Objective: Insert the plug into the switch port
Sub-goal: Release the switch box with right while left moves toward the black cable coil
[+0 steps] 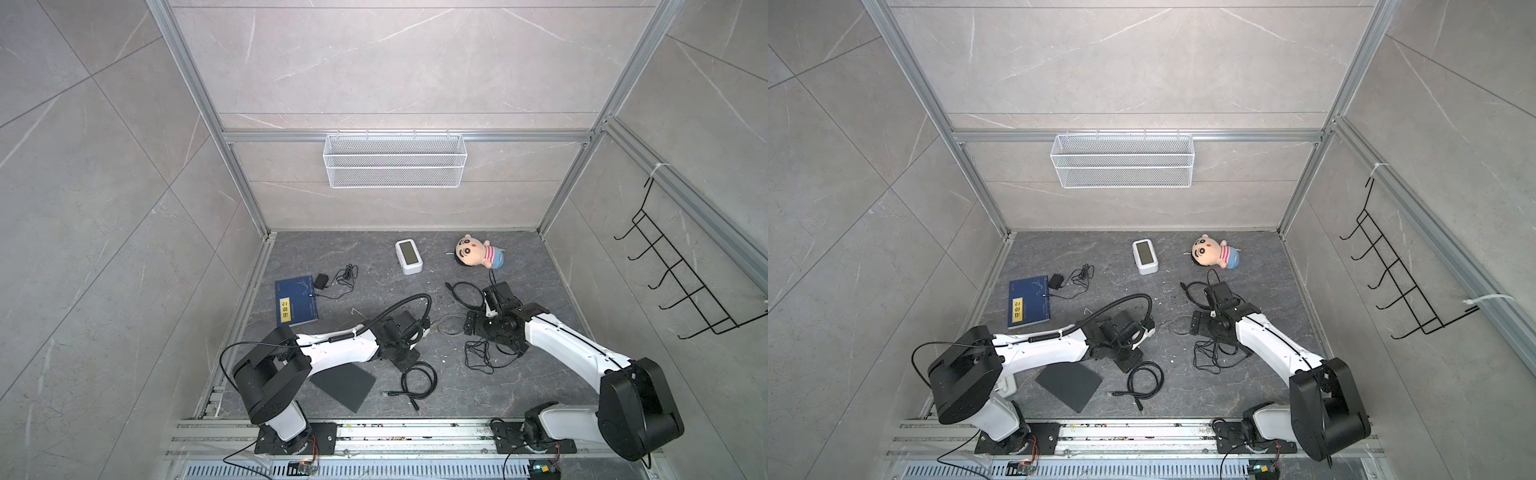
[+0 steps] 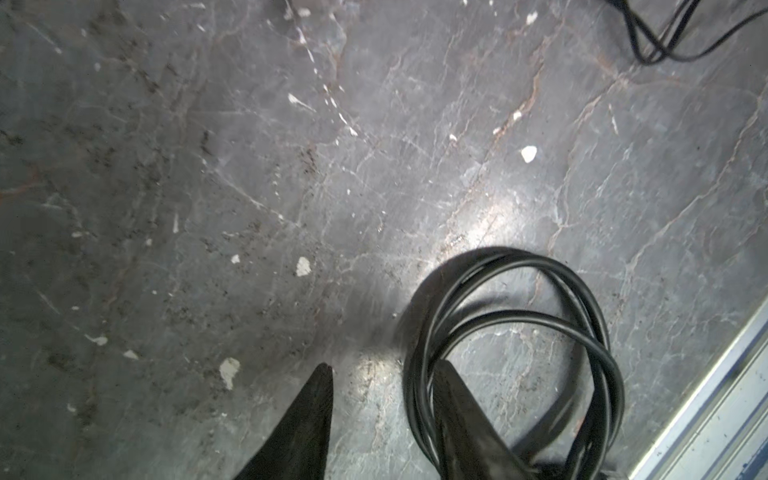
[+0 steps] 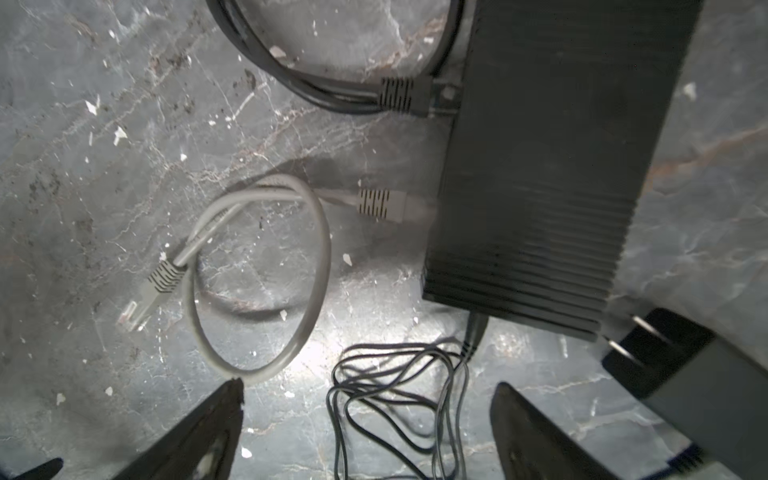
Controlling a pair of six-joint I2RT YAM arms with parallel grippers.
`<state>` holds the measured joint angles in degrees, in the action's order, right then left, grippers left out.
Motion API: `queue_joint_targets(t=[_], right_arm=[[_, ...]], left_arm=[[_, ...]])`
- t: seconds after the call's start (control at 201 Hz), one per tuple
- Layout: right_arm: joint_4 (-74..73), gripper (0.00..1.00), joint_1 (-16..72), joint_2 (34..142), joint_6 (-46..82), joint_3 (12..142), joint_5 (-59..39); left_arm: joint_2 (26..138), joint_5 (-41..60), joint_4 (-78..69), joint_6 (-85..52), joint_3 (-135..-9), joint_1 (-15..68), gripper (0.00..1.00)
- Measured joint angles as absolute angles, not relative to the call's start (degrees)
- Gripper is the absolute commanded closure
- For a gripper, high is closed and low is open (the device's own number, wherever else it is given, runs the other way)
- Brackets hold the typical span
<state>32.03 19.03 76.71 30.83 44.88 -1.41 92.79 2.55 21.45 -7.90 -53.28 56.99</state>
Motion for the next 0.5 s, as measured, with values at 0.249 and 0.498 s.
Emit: queue_joint_targets(t=[0.249, 0.498], right_arm=[[30.37, 0.06, 19.31, 77.14, 30.46, 43.86, -2.02], [29.61, 0.07, 19.66, 78.11, 30.41, 43.79, -2.44]], left_arm=[[93.01, 1.74, 23.81, -9.43, -52.53, 59.70, 0.57], [96.44, -0.64, 23.68, -10.44, -53.49, 60.86, 0.81]])
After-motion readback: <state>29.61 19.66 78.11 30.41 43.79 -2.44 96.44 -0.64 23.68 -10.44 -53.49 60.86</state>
